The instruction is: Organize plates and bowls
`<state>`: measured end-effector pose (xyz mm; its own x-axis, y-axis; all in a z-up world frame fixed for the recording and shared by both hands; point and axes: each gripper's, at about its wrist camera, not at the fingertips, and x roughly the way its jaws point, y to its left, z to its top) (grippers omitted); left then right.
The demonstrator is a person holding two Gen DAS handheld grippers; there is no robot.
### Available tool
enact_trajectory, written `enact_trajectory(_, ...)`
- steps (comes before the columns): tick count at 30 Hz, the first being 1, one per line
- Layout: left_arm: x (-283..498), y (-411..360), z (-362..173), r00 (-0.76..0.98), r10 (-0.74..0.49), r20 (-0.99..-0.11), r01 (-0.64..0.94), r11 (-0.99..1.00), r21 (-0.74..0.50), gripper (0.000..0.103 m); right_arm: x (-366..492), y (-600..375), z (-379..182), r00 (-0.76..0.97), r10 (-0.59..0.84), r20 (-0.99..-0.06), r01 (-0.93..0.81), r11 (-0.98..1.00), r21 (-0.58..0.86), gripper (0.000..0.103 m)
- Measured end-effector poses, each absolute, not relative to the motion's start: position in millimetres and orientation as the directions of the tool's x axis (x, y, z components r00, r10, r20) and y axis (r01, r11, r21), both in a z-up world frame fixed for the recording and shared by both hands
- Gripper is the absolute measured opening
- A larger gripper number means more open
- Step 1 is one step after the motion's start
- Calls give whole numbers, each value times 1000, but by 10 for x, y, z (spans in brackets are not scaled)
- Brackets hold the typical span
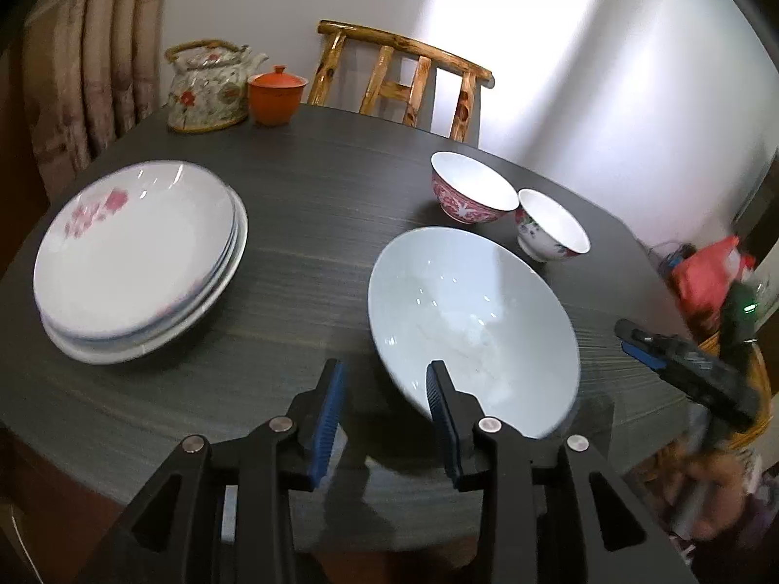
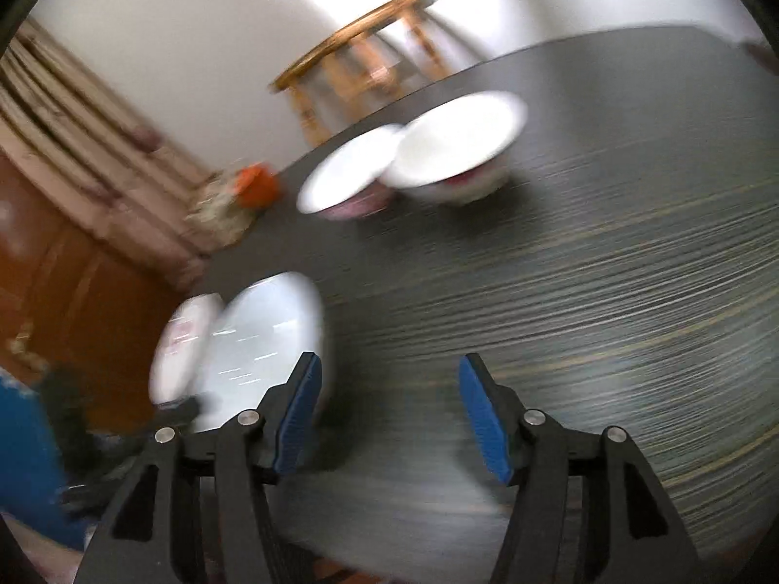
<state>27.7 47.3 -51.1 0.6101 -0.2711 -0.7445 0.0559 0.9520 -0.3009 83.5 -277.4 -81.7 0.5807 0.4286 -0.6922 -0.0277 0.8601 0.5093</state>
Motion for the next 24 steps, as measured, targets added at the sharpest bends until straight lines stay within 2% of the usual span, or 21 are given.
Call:
enact_trajectory(2,197,481,-482,614,-274,-740,47,949,-312,37,846,-2981,-849,628,328,-706,10,904,428,57)
enact_trajectory(3,149,468,-445,616,-256,-745,37,954,-297,40,856,-3079,-870,638,279,-717,27,923,383,57)
enact_trajectory(4,119,452,-411,616,-243,-749,35,959,-282,48,858,-3160,-889,641,257,-723,38,930,365,57)
enact_trajectory(7,13,331,-246,636,-228,-737,76,969,-234,56,799,-3421,-995,650,189,-736,94,941,325,57)
enact_trajectory(8,-2,285,-196,638,-214,-740,81,974,-212,63,769,-3497,-1056,641,190,-744,113,935,336,57)
enact_trajectory(11,-31,128,-1,653,-209,-728,111,977,-182,67,595,-3594,-1123,675,160,-721,116,941,317,60)
enact_trajectory(16,41,-53,259,662,-283,-694,152,957,-246,74,488,-3636,-1041,704,215,-677,49,936,349,62)
enact_trajectory(18,114,-156,360,674,-317,-667,169,945,-279,80,482,-3603,-1014,713,230,-662,32,933,359,66)
enact_trajectory(21,208,-366,484,712,-351,-608,225,935,-276,81,473,-3602,-1054,704,245,-666,23,930,366,66)
enact_trajectory(24,372,-662,557,727,-331,-602,274,943,-189,81,417,-3639,-1007,739,242,-628,12,928,372,66)
